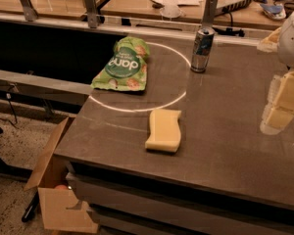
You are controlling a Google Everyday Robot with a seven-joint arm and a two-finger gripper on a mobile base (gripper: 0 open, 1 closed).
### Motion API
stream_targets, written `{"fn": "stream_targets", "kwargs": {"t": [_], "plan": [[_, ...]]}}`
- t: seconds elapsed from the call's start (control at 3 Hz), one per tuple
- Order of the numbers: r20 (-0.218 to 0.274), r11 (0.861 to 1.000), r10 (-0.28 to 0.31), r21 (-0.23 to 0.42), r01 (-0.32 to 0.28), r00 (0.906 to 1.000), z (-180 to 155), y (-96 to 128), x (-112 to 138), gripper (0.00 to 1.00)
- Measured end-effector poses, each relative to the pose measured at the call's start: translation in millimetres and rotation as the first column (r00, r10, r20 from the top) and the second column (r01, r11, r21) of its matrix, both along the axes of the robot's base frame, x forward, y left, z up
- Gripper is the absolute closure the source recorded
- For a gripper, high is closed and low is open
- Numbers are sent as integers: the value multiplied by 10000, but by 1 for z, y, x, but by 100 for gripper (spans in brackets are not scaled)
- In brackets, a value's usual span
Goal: Move sponge near redbull can
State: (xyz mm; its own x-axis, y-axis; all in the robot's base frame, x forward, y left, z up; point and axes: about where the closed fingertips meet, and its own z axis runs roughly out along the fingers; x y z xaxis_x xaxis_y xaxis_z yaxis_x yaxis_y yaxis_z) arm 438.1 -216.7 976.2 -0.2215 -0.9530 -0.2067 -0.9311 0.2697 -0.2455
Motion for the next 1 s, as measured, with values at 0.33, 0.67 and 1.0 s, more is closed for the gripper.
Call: {"fn": "stream_targets", "kwargs": {"t": [0.33, 0.67, 1.0], "plan": [[0, 10000, 0, 1, 0, 10000, 0, 0, 0, 0], [407, 9902, -206, 1389, 147, 9990, -8, 11, -19, 0], [861, 9612, -365, 2758, 114, 9956, -31, 22, -42, 0]]}}
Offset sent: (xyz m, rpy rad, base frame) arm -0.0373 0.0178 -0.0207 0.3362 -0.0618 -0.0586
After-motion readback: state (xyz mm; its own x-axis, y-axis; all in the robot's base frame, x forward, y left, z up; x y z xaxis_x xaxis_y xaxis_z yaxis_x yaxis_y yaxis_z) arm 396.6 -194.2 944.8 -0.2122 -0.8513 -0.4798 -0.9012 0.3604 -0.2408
